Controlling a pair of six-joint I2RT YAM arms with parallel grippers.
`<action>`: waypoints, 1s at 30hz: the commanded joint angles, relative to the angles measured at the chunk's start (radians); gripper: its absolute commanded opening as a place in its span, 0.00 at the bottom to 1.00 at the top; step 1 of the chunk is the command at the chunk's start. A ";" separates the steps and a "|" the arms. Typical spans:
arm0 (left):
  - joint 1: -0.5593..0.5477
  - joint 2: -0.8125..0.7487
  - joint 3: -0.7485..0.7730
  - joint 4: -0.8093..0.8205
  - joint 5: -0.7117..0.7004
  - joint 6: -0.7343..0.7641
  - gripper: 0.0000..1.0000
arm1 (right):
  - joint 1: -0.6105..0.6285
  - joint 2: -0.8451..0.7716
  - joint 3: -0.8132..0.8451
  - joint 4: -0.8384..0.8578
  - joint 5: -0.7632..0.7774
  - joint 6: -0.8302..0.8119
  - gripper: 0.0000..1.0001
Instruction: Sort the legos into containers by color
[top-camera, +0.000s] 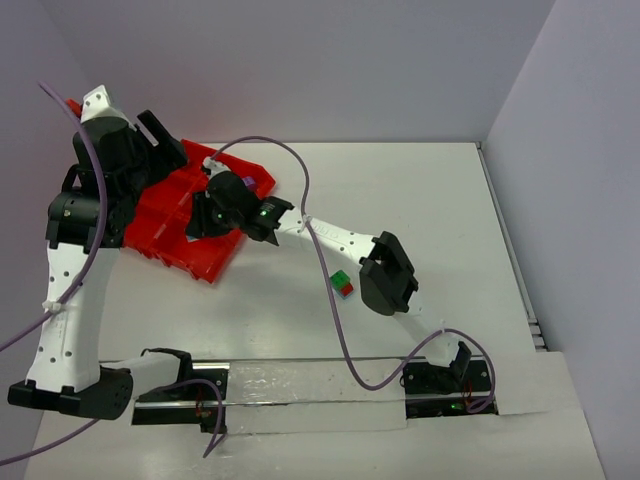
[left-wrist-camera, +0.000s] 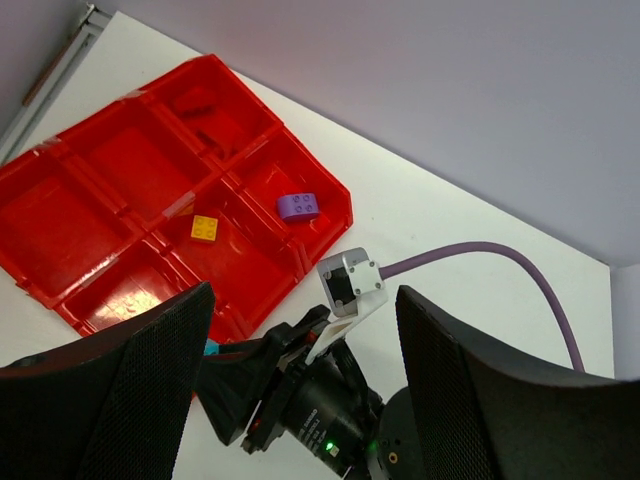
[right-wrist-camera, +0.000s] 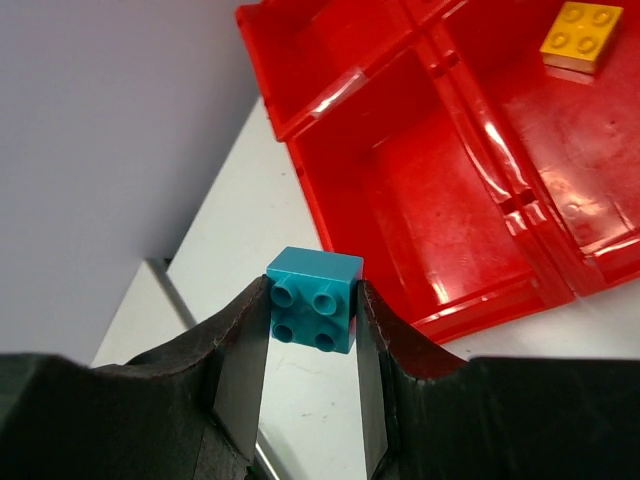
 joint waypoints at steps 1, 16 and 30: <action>0.005 -0.005 -0.042 0.042 -0.023 -0.065 0.81 | -0.010 0.007 0.045 -0.001 -0.067 0.019 0.21; 0.017 0.120 -0.026 0.005 0.004 -0.136 0.81 | -0.072 0.034 0.014 -0.009 -0.136 0.009 0.21; 0.017 0.110 -0.044 -0.005 0.076 -0.136 0.81 | -0.072 0.226 0.160 -0.007 -0.126 0.037 0.24</action>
